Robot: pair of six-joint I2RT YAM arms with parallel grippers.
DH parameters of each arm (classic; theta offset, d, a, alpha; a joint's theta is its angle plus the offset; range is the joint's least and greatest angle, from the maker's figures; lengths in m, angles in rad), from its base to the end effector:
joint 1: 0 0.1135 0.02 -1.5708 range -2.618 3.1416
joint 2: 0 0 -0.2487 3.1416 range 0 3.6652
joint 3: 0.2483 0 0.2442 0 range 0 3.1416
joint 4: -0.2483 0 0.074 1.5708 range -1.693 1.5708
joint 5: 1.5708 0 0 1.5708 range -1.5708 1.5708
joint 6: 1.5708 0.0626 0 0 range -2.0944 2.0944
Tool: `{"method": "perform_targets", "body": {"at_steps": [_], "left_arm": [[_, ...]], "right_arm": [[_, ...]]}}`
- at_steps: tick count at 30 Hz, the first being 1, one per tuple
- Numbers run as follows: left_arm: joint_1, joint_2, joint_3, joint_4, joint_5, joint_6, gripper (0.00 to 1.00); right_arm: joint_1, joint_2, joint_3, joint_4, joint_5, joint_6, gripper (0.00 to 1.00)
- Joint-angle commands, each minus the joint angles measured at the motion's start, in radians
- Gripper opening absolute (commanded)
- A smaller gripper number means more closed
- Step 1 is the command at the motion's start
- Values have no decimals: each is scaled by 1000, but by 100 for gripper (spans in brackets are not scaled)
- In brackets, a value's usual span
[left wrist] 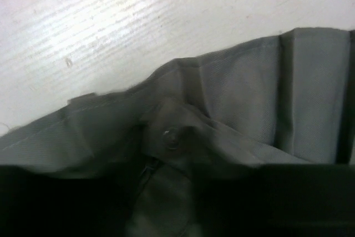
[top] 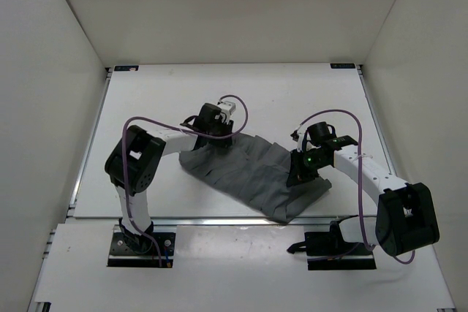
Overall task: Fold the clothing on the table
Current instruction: Flatten the skirt out
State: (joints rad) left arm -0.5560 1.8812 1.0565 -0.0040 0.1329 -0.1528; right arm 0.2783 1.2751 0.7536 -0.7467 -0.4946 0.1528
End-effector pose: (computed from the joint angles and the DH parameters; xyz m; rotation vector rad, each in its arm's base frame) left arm 0.3291 -0.2143 0.1169 0.5520 2.3844 -0.4831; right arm 0.2045 0.0893 0.1623 -0.2880 2.8359 0.7954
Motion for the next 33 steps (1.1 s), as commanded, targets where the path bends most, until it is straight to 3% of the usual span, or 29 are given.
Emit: {"method": "perform_targets", "body": {"at_steps": [1, 2, 3, 4, 10, 18, 25, 28, 33], "left_arm": [[-7, -27, -49, -73, 5, -7, 26], [-5, -30, -55, -59, 11, -5, 9], [-7, -36, -58, -62, 11, -11, 1], [1, -45, -61, -60, 8, -14, 0], [28, -175, -12, -103, 2, -48, 0], [100, -529, 8, -163, -49, -105, 0], [139, -865, -39, -163, -130, -148, 0], [168, -1031, -99, -82, -171, -195, 0], [180, -1179, -87, -93, -173, -235, 0]], "right_arm": [[-10, -6, 6, 21, -5, -13, 0], [-11, -3, 7, 18, -5, -16, 0], [-14, -3, 7, 20, -10, -9, 0], [-5, 4, 13, 17, -7, -16, 0], [-2, -14, 61, 1, 7, -22, 0], [-50, -154, 277, 13, -21, -33, 0], [-122, -256, 434, 47, -176, -87, 0], [-186, -310, 473, 59, -283, -85, 0], [-246, -344, 498, 115, -479, -76, 0]]}}
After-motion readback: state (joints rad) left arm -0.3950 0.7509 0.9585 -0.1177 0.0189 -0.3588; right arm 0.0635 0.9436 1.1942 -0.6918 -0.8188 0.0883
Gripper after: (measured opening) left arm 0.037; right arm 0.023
